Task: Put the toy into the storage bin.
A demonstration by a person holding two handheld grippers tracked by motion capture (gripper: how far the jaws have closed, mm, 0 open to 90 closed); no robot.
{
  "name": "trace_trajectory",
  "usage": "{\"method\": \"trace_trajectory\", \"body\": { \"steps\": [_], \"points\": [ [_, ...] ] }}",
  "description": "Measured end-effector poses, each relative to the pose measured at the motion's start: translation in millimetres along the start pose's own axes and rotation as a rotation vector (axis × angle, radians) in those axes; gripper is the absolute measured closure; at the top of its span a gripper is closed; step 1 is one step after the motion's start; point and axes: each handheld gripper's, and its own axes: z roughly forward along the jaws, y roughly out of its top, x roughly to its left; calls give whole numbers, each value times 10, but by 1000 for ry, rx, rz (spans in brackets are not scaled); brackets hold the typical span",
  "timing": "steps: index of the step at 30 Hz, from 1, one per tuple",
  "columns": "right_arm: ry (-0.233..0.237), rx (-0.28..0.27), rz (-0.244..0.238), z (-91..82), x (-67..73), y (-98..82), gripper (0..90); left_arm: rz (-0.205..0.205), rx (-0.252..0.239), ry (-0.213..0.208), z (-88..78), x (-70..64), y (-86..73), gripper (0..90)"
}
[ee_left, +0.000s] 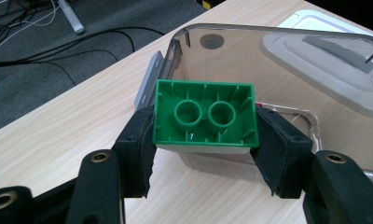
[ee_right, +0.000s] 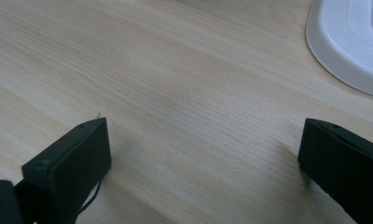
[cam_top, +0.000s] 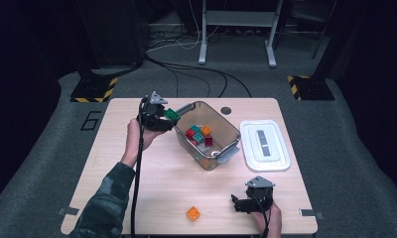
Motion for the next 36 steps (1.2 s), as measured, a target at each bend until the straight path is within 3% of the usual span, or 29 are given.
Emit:
{"method": "trace_trajectory", "body": {
  "steps": [10, 20, 36],
  "points": [
    [-2, -2, 3, 1, 1, 0, 15, 19, 4, 0, 142, -33, 174, 431],
    [0, -2, 0, 0, 1, 1, 18, 20, 29, -25, 435, -73, 287, 431],
    [2, -2, -2, -1, -1, 0, 20, -7, 98, -43, 793, -61, 207, 430]
  ]
}}
